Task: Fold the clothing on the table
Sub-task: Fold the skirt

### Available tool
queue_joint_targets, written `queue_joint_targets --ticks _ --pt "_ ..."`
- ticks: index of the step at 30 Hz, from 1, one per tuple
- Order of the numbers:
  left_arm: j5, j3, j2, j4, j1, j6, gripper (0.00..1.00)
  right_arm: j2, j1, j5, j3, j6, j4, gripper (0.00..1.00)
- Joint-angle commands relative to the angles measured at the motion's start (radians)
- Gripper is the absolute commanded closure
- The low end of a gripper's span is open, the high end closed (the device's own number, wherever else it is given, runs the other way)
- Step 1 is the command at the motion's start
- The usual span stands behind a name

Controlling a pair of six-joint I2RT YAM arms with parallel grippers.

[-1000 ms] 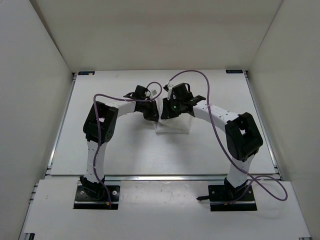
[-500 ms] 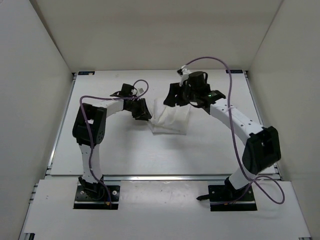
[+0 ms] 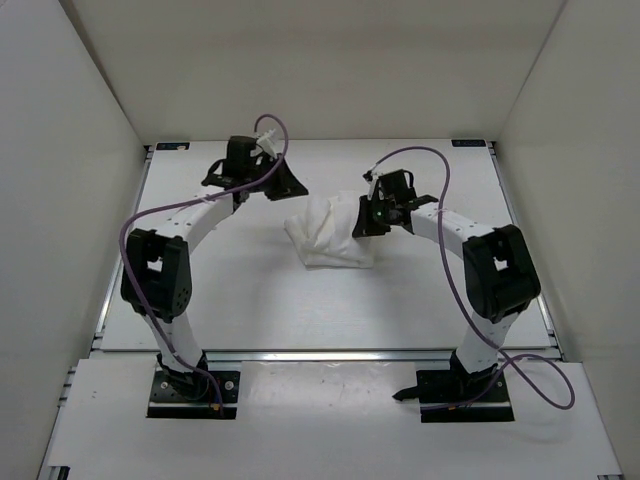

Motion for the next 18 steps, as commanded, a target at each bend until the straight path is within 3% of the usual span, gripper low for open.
queue_joint_targets --ticks 1,5,10,13,18 --pt "0.019 -0.025 0.003 0.127 -0.117 -0.055 1.00 0.044 0.007 -0.014 0.045 -0.012 0.043 1.00" --pt "-0.132 -0.004 0.061 0.103 -0.220 0.004 1.00 0.110 0.005 -0.017 0.082 -0.008 0.055 1.00" --pt "-0.524 0.065 0.144 -0.028 -0.329 0.109 1.00 0.135 0.005 -0.018 0.097 -0.005 0.059 1.00" --pt "-0.676 0.090 0.188 -0.072 -0.332 0.143 1.00 0.139 0.008 -0.012 0.104 -0.008 0.050 1.00" --pt "-0.683 0.065 0.182 -0.068 -0.242 0.153 1.00 0.136 -0.012 -0.015 0.070 -0.012 0.056 1.00"
